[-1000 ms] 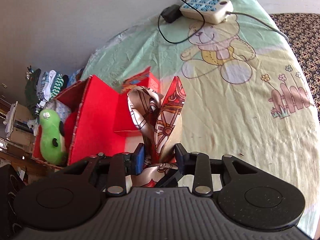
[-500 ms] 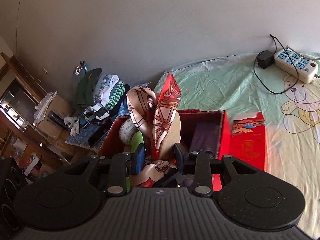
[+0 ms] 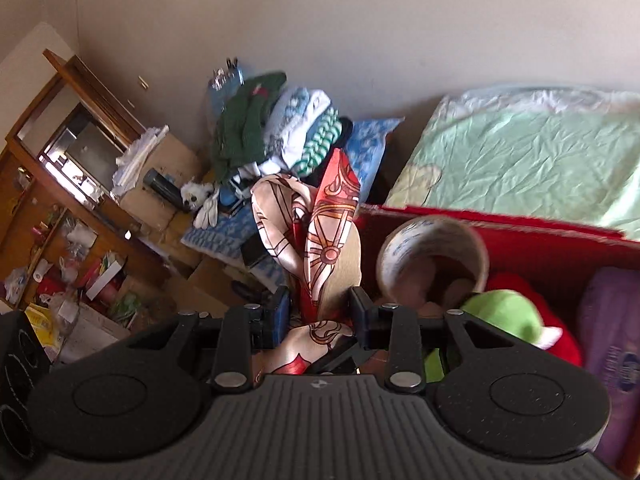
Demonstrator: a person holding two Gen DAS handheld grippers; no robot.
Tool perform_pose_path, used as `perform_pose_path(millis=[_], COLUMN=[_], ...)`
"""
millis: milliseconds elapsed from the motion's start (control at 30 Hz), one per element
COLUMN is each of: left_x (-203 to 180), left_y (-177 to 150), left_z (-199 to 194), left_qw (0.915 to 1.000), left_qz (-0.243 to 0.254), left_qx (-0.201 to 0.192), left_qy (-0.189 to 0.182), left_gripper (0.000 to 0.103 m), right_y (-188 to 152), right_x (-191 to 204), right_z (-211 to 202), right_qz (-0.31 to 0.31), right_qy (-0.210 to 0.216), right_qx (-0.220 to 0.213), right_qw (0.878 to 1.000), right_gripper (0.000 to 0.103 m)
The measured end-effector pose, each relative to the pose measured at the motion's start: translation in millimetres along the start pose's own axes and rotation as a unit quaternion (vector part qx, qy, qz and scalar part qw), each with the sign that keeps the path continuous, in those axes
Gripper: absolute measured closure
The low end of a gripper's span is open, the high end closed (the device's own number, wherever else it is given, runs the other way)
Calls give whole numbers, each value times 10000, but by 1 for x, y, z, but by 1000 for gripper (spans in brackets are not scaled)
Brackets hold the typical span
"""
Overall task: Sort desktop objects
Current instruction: 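Lower the shoe into the red box and open the right tool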
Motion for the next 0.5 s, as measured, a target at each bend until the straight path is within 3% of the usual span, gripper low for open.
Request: perform_pose_path(millis=[200,367,500], left_x=[32,30,31], left_y=[-9,-13,-19], left_z=[41,56,40], left_qw=[9981,9970,9971], left_qz=[-101,-7,60], left_qx=[565,708,666], left_qy=[-238,-311,-357], left_gripper=[63,66,49], right_y=[-1,-5,-6], right_x=[-5,-10,-12], right_z=[43,62,57], right_qz=[253,210,260], right_qy=[-194,-842,-751], right_qx=[602,837,788], right_qw=[9977,9927,9937], right_gripper=[68,70,72])
Point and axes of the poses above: each gripper's, at about its wrist camera, not at the fingertips, and z roughly the way its jaws point, x to its left, y to its top, the point moved 1 cm from there along z, roughly the way its jaws point, and after that the axes turned 9 degrees about z, right-handed, at the moved point
